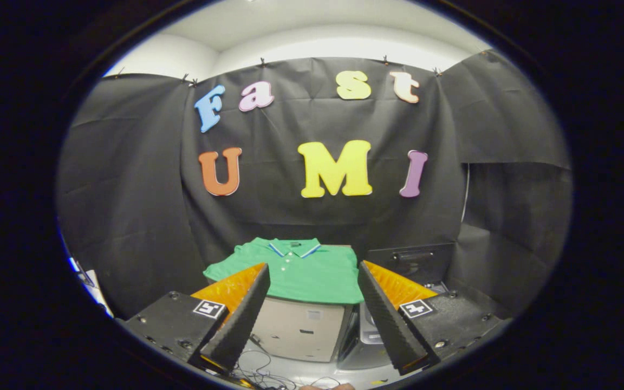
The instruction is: Put the clothes into the washing machine and then close the washing machine lid.
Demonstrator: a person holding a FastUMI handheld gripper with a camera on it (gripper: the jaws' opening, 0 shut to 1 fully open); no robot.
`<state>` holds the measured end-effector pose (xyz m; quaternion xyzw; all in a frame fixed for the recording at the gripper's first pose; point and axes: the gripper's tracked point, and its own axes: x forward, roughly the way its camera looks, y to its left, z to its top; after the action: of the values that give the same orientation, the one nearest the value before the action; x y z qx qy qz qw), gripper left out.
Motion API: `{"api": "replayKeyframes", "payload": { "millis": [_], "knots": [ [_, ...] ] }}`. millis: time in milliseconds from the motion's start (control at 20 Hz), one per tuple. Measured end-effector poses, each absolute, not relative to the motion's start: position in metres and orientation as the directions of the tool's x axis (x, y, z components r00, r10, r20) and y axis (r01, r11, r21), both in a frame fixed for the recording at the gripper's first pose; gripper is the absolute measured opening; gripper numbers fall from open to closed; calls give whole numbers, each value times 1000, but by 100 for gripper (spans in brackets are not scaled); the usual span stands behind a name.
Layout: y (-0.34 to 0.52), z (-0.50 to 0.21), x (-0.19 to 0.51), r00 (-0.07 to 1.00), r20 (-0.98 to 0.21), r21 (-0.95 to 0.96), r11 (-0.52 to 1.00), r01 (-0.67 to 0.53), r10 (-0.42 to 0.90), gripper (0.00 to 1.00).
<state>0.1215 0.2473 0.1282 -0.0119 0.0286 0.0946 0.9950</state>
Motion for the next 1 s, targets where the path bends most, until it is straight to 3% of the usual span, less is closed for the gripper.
{"api": "replayKeyframes", "payload": {
  "millis": [550,1000],
  "knots": [
    [330,106,262,843,-458,-3,948,-319,282,100],
    [358,60,344,638,-746,-29,948,-317,191,100]
  ]
}}
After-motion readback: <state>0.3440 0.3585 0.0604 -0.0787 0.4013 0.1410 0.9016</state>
